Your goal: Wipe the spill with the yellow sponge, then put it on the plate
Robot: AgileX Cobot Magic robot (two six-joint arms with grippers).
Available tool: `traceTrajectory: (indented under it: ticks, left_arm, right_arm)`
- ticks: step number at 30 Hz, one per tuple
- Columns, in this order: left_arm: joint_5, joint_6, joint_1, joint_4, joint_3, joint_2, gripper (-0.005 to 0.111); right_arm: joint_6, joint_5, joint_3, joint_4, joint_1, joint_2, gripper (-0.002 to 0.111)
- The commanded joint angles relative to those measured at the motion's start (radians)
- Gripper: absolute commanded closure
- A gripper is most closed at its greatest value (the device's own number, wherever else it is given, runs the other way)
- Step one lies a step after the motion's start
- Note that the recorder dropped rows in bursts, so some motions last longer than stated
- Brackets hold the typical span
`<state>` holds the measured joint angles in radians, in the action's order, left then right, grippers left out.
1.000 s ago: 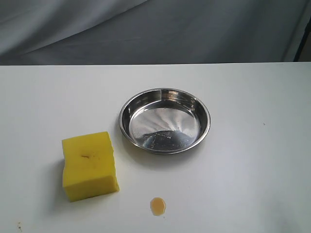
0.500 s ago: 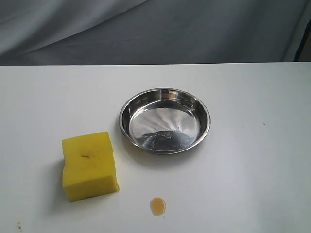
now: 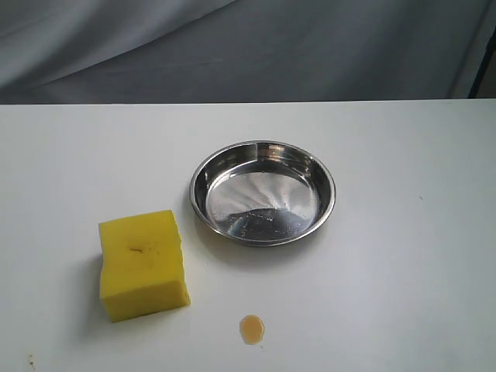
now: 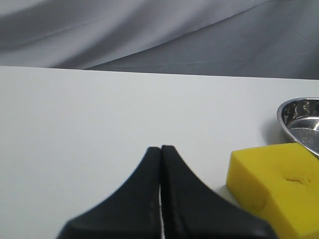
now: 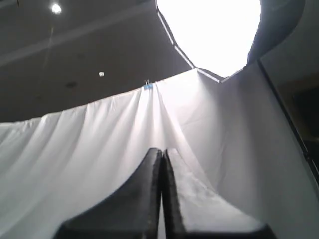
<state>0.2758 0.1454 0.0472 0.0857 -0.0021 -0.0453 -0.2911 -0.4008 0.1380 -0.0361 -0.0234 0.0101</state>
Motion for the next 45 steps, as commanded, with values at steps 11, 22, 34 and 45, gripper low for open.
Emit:
traceTrajectory:
  ticks: [11, 22, 34, 45]
  left_arm:
    - [-0.013, 0.007, -0.001, 0.005, 0.002, -0.003, 0.107]
    - [-0.013, 0.007, -0.001, 0.005, 0.002, -0.003, 0.107]
    - [-0.013, 0.007, -0.001, 0.005, 0.002, -0.003, 0.107]
    - [-0.013, 0.007, -0.001, 0.005, 0.002, -0.003, 0.107]
  right_arm:
    - [0.785, 1.025, 0.863, -0.524, 0.005, 0.799, 0.108]
    - [1.104, 1.082, 1.005, -0.611, 0.167, 1.189, 0.108]
    - [0.300, 0.889, 1.005, 0.129, 0.471, 1.237, 0.108]
    - [-0.014, 0.876, 1.005, 0.551, 0.794, 1.491, 0.108]
